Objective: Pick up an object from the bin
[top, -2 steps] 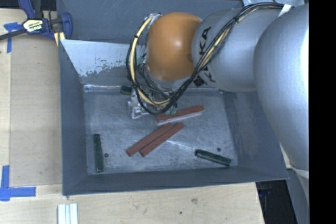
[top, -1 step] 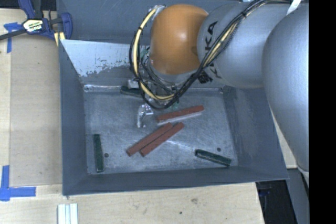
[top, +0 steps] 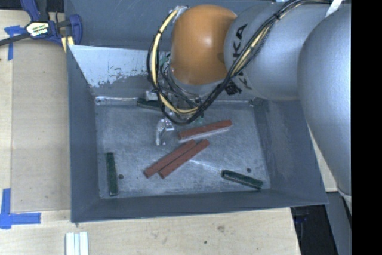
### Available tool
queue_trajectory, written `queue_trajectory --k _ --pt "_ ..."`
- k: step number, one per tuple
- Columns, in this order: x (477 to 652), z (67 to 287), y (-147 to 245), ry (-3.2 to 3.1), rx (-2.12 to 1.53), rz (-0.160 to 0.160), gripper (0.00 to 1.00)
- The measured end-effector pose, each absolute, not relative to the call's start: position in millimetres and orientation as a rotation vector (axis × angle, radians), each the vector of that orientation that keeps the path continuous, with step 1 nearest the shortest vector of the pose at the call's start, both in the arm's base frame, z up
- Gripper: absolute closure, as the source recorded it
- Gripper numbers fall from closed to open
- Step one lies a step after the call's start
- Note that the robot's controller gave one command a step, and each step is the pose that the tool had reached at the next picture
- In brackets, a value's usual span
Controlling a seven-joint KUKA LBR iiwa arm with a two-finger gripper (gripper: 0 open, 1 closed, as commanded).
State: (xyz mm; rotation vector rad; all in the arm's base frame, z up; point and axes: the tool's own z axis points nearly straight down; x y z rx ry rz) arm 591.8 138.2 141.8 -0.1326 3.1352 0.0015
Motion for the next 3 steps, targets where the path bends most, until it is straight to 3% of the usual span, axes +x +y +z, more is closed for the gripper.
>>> queue_trajectory --k 1,2,3 --pt "557.7 82.2 83.5 3.154 0.016 0.015 1.0" --pt "566.0 81.6 79.6 3.11 0.025 0.013 0.0" --pt "561.0 77.5 80.0 3.127 0.022 0.011 1.0"
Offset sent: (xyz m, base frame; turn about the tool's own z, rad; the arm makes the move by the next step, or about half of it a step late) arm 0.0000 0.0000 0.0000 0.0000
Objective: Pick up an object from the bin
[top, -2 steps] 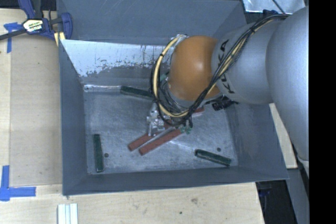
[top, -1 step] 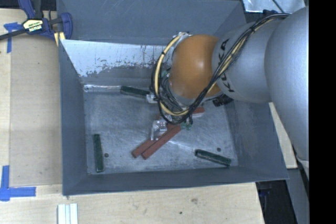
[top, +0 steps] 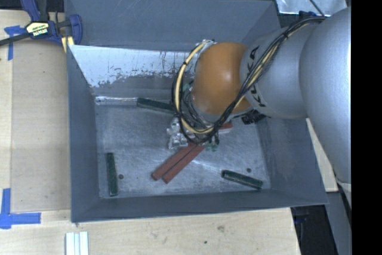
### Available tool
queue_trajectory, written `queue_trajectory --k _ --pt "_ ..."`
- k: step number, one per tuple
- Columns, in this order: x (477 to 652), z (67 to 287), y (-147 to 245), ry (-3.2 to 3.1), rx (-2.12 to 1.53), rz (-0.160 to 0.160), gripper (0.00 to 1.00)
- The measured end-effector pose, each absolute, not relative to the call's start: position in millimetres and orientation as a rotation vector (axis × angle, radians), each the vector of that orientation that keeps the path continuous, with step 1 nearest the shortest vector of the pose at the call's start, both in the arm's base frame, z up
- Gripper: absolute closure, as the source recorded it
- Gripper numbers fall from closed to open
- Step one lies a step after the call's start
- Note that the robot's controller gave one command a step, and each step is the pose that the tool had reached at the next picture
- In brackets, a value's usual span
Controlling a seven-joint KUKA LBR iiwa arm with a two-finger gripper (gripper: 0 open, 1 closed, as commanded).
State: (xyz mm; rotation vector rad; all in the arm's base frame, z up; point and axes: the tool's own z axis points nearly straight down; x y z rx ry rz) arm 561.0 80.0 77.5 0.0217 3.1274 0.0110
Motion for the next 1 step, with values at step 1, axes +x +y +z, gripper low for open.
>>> queue_trajectory --k 1 --pt "560.2 75.4 77.3 3.131 0.025 0.004 0.0"
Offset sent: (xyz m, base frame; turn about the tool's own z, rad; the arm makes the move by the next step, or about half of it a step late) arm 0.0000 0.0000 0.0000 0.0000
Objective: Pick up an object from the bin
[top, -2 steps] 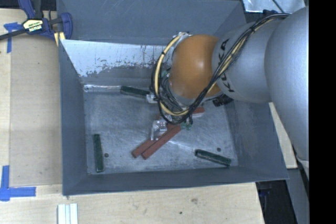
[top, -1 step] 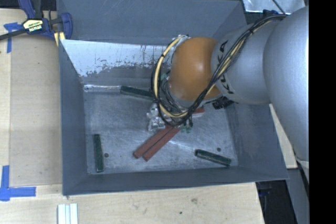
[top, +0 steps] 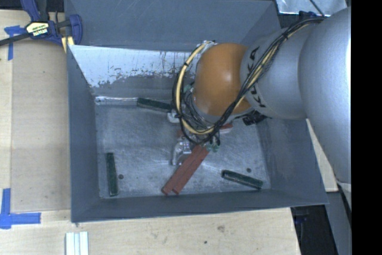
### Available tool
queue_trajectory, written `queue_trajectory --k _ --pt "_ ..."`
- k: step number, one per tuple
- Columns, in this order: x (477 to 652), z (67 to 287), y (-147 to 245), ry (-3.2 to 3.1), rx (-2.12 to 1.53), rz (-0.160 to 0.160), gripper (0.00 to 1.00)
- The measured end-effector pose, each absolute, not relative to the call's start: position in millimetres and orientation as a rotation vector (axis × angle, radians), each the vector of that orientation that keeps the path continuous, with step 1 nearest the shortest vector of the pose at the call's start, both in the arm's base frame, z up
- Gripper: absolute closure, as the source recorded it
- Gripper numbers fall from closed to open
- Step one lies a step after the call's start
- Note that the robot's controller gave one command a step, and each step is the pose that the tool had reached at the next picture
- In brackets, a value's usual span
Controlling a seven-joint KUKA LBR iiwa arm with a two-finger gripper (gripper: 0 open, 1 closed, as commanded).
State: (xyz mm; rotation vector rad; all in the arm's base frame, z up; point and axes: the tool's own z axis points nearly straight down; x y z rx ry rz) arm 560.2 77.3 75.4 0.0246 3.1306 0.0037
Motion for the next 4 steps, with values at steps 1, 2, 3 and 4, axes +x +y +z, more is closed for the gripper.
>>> queue_trajectory --k 1,2,3,4 --pt "560.2 75 77 3.131 0.026 0.004 0.0" --pt "560.8 90 18 3.121 0.288 -0.001 1.0" --pt "560.9 90 18 3.121 0.288 0.0 1.0" --pt "549.6 232 20 3.126 0.273 0.001 1.0"
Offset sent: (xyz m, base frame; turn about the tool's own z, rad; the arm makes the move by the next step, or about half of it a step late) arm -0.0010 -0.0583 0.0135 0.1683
